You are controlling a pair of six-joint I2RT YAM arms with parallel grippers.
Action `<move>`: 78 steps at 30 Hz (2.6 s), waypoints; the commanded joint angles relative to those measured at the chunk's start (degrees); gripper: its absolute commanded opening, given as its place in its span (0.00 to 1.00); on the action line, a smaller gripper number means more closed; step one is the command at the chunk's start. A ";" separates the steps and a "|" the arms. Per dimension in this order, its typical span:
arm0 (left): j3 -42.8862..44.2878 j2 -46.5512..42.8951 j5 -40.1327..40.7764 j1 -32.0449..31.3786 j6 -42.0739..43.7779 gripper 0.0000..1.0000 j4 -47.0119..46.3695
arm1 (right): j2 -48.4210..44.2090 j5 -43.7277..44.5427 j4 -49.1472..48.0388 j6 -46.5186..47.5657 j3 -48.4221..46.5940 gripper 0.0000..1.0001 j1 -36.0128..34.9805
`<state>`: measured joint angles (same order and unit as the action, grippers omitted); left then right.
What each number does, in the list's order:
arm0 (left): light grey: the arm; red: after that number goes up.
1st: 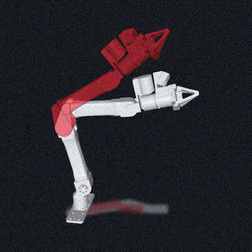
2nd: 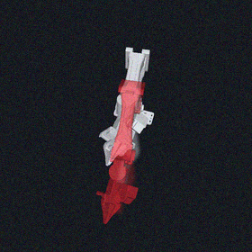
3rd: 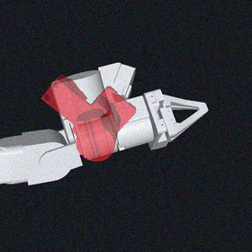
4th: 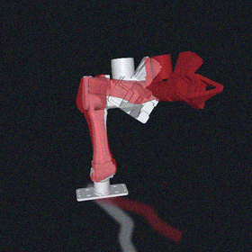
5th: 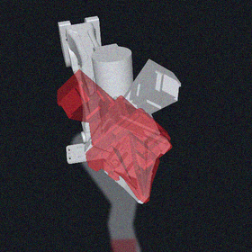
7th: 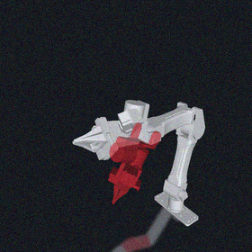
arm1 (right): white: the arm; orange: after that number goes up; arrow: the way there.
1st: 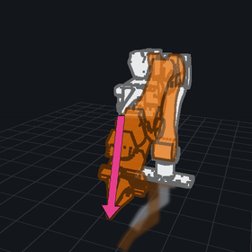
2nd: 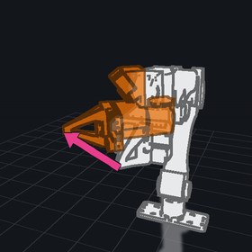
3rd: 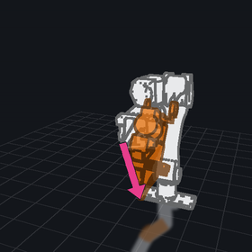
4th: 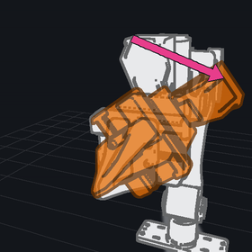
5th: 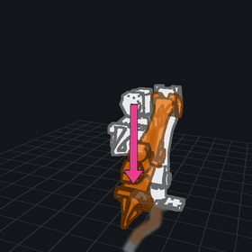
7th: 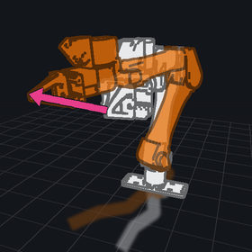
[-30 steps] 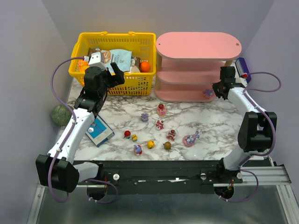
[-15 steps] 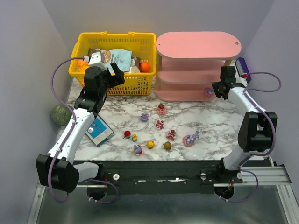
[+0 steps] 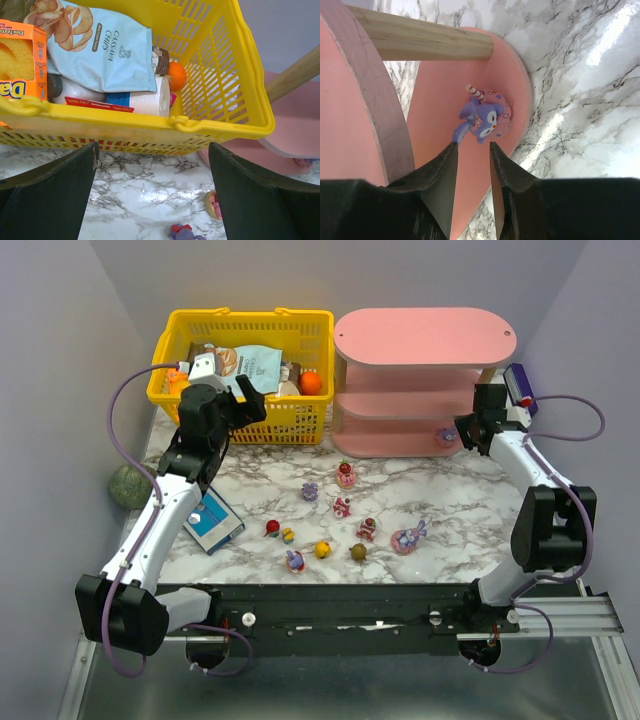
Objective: Place and organize the plastic toys onto the shelf
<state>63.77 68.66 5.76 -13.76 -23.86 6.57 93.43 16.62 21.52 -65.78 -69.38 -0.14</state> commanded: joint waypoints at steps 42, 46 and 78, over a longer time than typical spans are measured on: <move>-10.59 -8.19 -14.20 -1.80 -4.18 0.99 -0.15 | -47.28 -37.02 11.35 25.97 29.04 0.36 -20.76; -12.00 -9.07 -14.90 -2.06 -5.23 0.99 -0.33 | -48.25 -30.71 13.28 21.41 31.67 0.17 -30.33; -11.56 -7.58 -14.99 -2.15 -5.94 0.99 0.81 | -33.84 -2.30 11.43 7.86 41.00 0.01 -42.22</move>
<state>51.35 61.04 -8.62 -15.77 -30.06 6.98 59.57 9.89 29.56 -55.53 -28.40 -42.06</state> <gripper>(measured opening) 0.988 0.009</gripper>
